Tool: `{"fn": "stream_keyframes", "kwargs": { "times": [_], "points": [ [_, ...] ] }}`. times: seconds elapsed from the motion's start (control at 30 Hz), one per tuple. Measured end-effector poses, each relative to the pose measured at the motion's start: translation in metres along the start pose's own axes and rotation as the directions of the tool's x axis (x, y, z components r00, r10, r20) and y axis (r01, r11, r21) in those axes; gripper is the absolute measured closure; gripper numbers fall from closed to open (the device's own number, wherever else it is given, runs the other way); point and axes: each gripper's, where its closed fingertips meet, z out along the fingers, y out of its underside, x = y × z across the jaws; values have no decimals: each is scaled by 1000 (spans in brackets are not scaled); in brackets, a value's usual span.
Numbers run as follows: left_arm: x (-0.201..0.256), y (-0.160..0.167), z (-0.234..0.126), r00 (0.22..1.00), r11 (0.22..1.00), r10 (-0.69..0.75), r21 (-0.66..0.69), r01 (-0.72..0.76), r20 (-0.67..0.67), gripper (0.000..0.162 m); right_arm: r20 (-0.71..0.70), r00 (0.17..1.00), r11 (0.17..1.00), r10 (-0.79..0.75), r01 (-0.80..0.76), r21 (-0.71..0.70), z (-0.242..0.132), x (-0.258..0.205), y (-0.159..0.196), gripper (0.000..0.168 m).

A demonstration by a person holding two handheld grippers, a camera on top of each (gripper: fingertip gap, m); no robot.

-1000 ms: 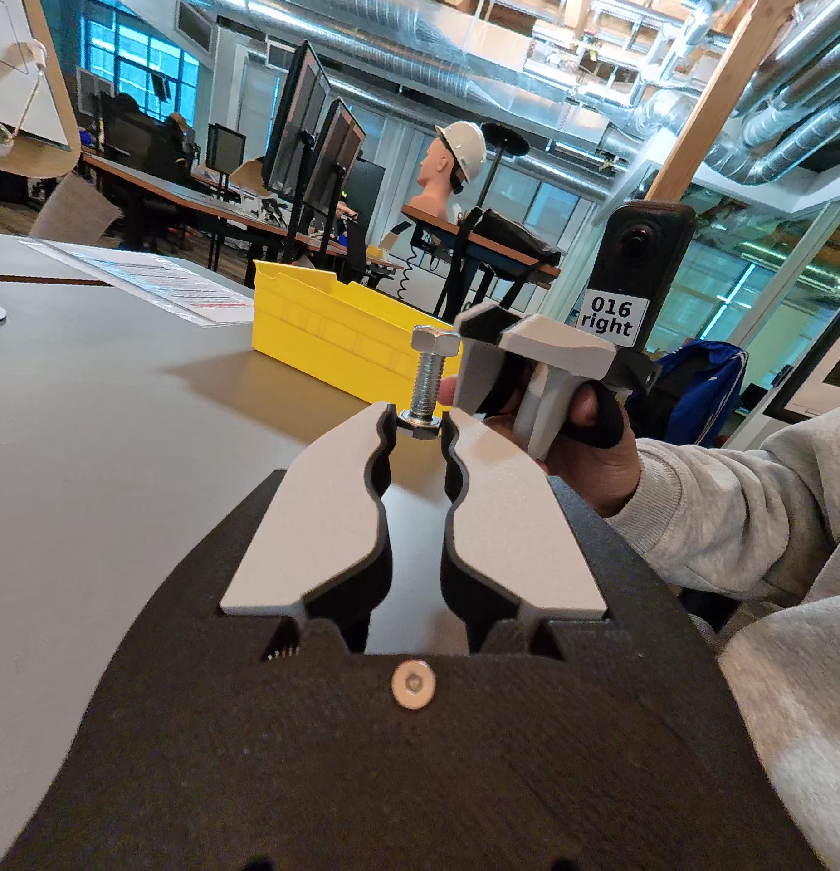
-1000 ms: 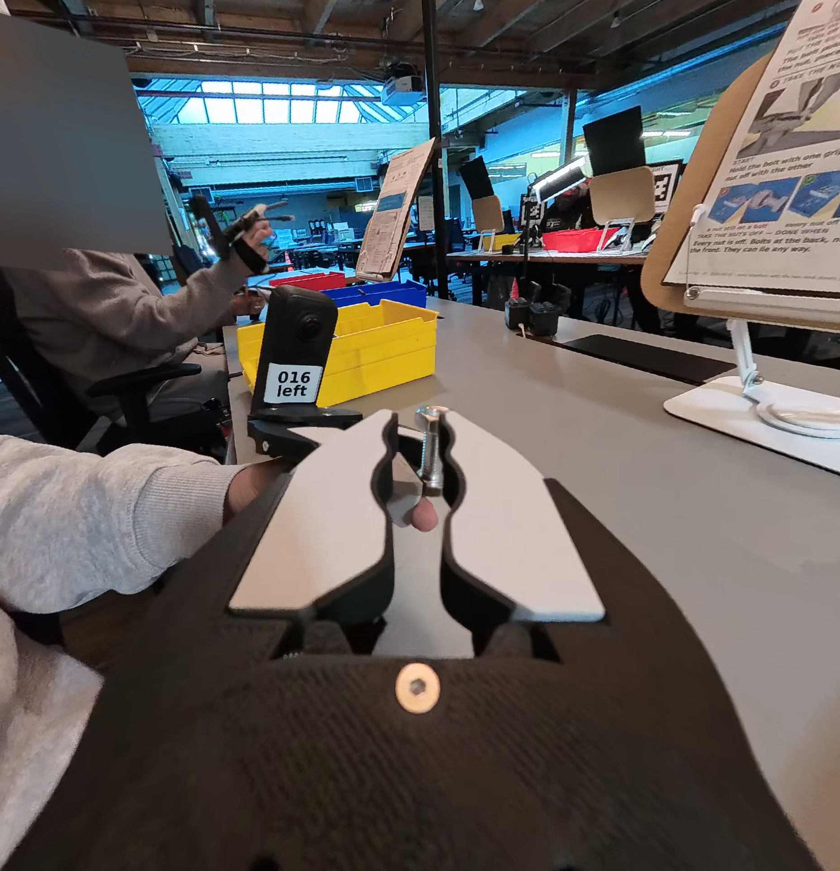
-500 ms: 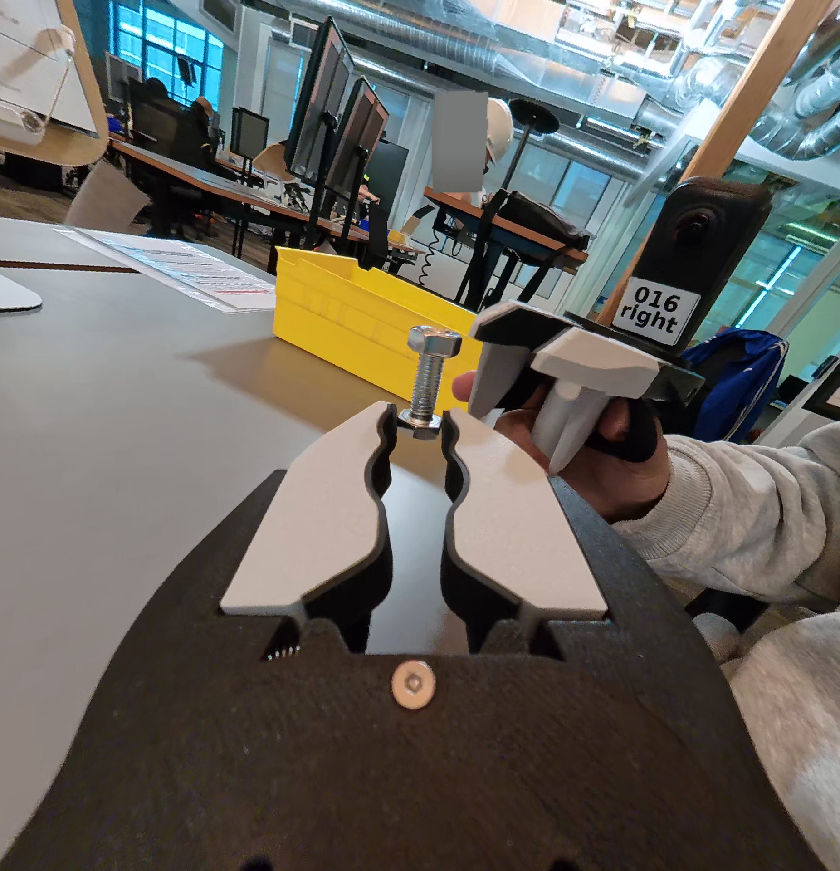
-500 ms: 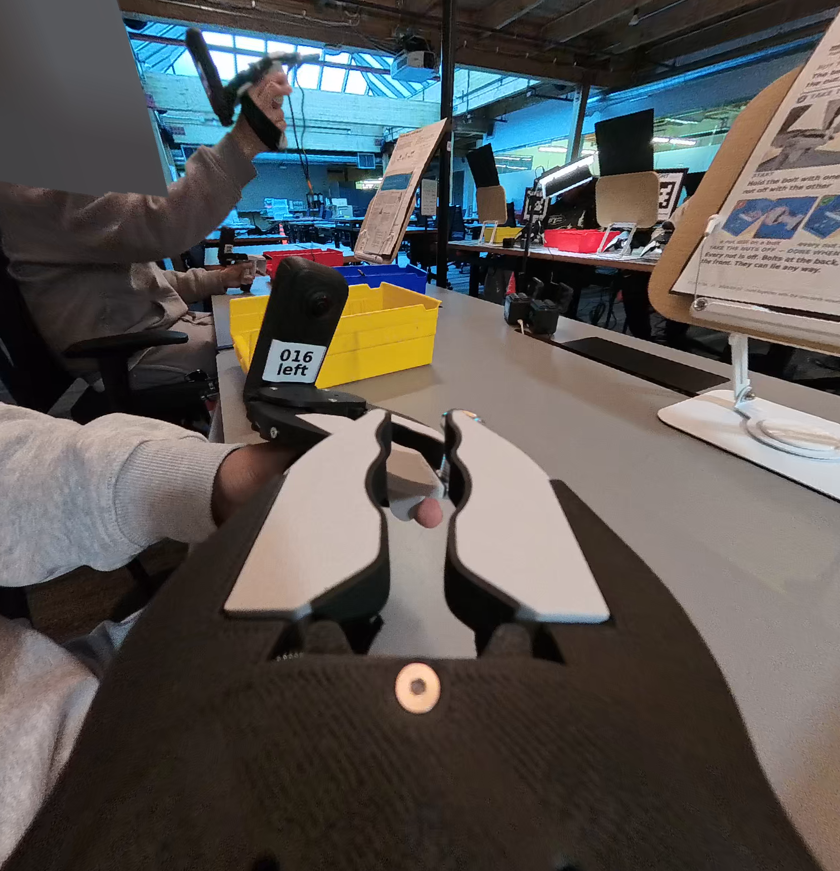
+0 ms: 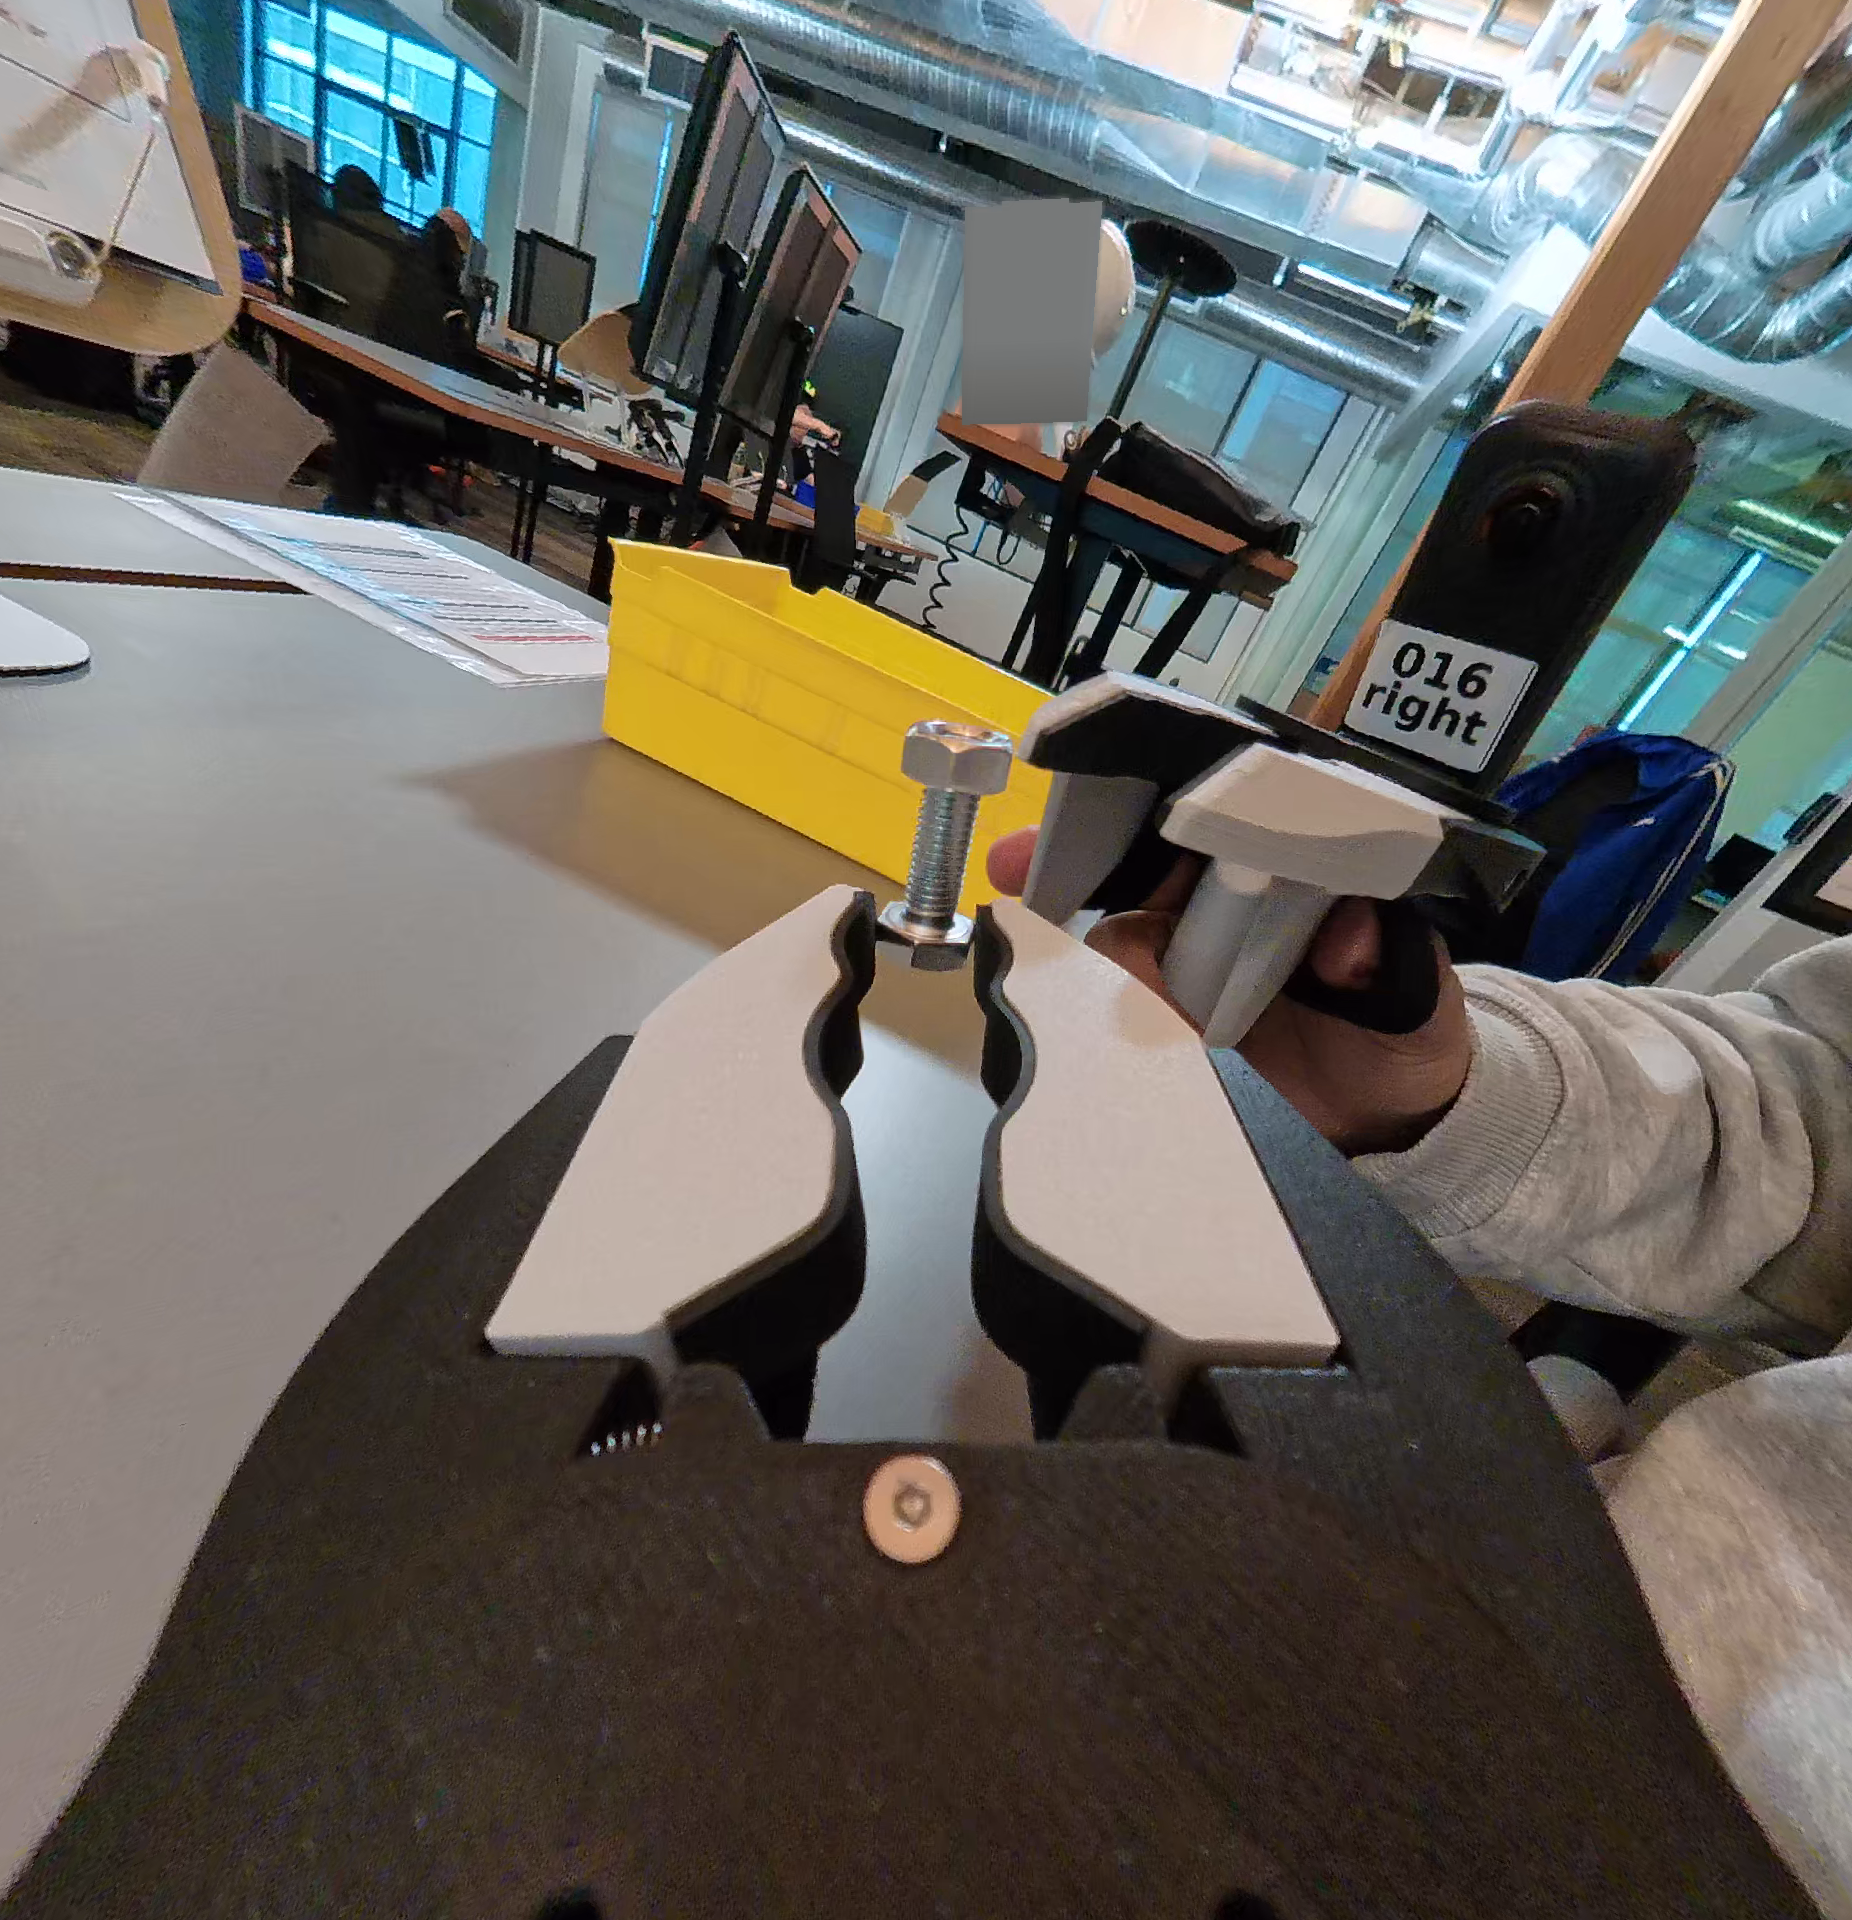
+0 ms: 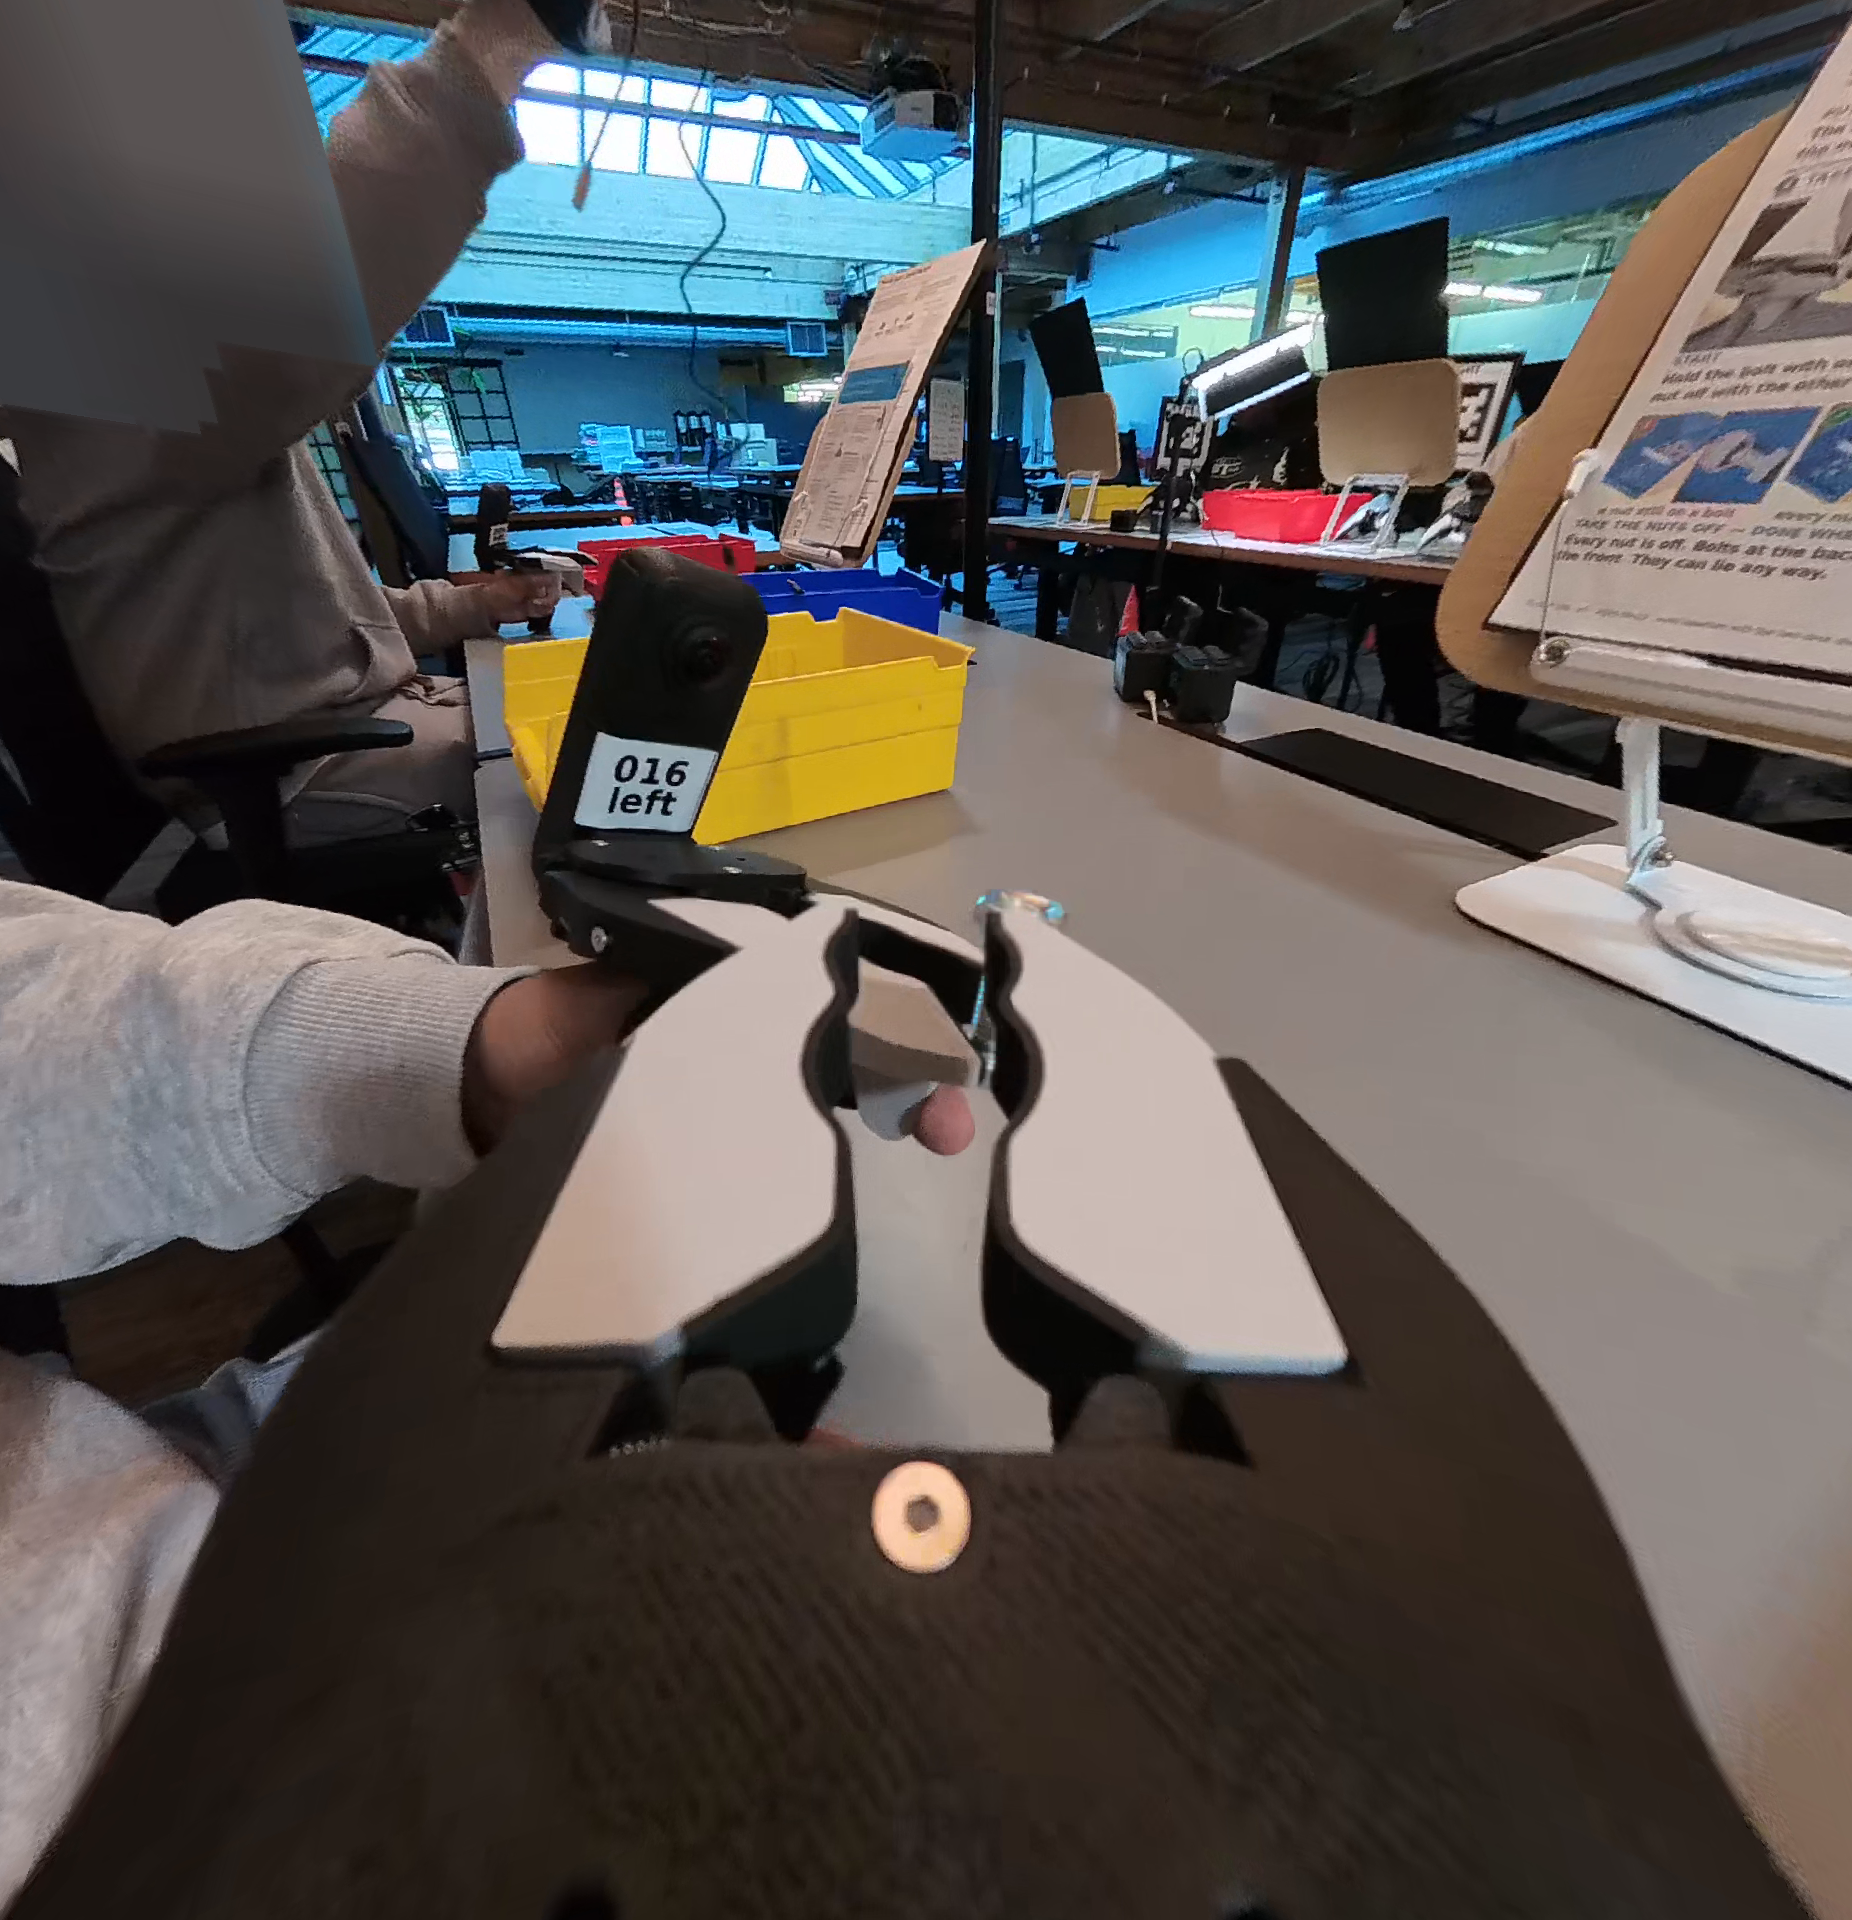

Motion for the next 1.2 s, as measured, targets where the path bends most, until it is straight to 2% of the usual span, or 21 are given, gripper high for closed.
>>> {"fn": "stream_keyframes", "kwargs": {
  "times": [0.07,0.2,0.27,0.43,0.5,0.57,0.63,0.77,0.97,1.2],
  "points": [
    [0,0,0,1000,1000,-5,2,5,0,143,-5,1000,1000,27,-27,2,0,2,0,142],
    [2,1,1,1000,1000,5,-6,-5,-7,143,-48,999,999,6,-5,40,0,9,-3,121],
    [3,3,1,1000,1000,10,-13,-10,-13,143,-48,999,999,-14,15,30,2,8,-1,117],
    [2,2,1,1000,1000,-6,-8,6,-13,143,-22,998,998,-61,60,-33,8,-2,9,120],
    [-1,0,0,1000,1000,-27,6,27,-2,143,-13,994,994,-107,107,-33,6,-6,7,136],
    [-4,-2,-2,999,998,-52,18,52,5,143,-17,990,990,-139,138,-24,4,-7,2,143],
    [-6,-3,-3,998,998,-58,24,57,9,143,-30,987,988,-156,155,-12,3,-7,0,142],
    [-3,1,-1,1000,1000,-20,-1,20,10,143,-61,986,988,-155,155,-10,4,-1,1,130],
    [4,6,2,999,999,37,-33,-37,-4,143,-93,993,997,-69,72,26,0,12,-2,122],
    [2,5,1,999,999,32,-29,-32,2,143,-54,998,1000,18,-17,1,3,13,8,121]
  ]
}}
